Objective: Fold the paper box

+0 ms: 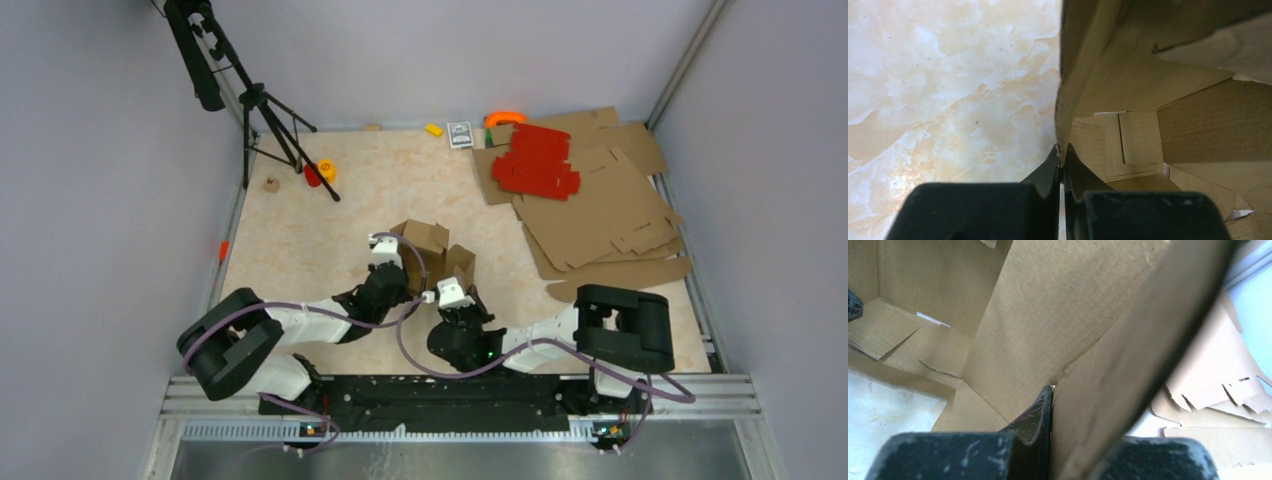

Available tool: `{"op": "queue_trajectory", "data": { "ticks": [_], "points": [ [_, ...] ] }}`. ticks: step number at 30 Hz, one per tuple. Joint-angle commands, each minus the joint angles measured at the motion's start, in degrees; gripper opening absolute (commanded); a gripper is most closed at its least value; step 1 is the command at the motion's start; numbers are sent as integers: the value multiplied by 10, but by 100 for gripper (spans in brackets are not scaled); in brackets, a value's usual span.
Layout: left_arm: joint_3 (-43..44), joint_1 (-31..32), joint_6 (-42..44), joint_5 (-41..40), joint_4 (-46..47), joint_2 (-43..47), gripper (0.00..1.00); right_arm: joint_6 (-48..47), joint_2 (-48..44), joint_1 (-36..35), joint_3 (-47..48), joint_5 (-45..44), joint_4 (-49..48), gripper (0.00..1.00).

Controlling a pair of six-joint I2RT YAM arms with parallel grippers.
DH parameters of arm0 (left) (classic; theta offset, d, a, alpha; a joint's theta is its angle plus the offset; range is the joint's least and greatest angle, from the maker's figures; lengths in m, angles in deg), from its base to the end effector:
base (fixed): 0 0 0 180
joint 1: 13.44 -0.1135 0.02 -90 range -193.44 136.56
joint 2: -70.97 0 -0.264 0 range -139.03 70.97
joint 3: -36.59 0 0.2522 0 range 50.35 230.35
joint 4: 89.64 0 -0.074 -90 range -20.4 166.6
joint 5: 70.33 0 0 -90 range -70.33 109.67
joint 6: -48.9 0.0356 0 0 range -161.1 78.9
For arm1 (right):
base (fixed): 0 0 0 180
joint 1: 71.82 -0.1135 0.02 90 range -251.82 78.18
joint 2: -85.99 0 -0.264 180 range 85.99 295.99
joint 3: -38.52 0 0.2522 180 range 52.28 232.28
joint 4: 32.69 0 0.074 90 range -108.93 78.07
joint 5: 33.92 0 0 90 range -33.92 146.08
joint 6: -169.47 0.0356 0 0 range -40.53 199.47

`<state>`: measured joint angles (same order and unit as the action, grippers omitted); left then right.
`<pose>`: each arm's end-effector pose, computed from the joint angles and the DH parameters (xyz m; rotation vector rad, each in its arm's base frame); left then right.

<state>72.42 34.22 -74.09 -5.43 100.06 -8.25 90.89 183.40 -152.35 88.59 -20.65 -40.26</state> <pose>0.1744 -0.1689 0.1407 0.0200 2.1190 -0.3716 0.0816 0.2785 0.1373 -0.4244 1.6776 -0.3457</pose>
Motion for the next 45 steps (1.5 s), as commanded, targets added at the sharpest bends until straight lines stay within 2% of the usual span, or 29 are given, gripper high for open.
{"op": "queue_trajectory", "data": {
  "ticks": [1,4,8,12,14,16,24,30,36,41,45],
  "points": [
    [3,-6,-18,9,12,6,0,-93,-17,22,-59,177,-32,0],
    [3,-18,-13,4,67,-11,0,-206,-4,37,-87,162,-161,0],
    [39,-34,11,-12,120,-44,0,-203,-8,106,-56,197,-155,0],
    [67,-40,29,-46,165,-70,0,-292,-26,135,-87,239,-293,0],
    [75,-49,35,-40,189,-89,0,-286,-14,148,-77,242,-284,0],
    [88,-54,44,-35,200,-104,0,-240,-16,159,-68,272,-249,0],
    [100,-62,42,2,196,-131,0,-176,-49,184,-64,365,-222,0],
    [119,-81,44,32,133,-125,0,-167,-76,190,-82,425,-189,0],
    [147,-81,49,70,116,-144,0,-93,-134,191,-105,528,-152,0],
    [144,-80,67,66,112,-150,0,-64,-161,191,-128,518,-130,0],
    [129,-80,72,73,104,-143,5,-55,-148,192,-131,504,-122,0]
  ]
}}
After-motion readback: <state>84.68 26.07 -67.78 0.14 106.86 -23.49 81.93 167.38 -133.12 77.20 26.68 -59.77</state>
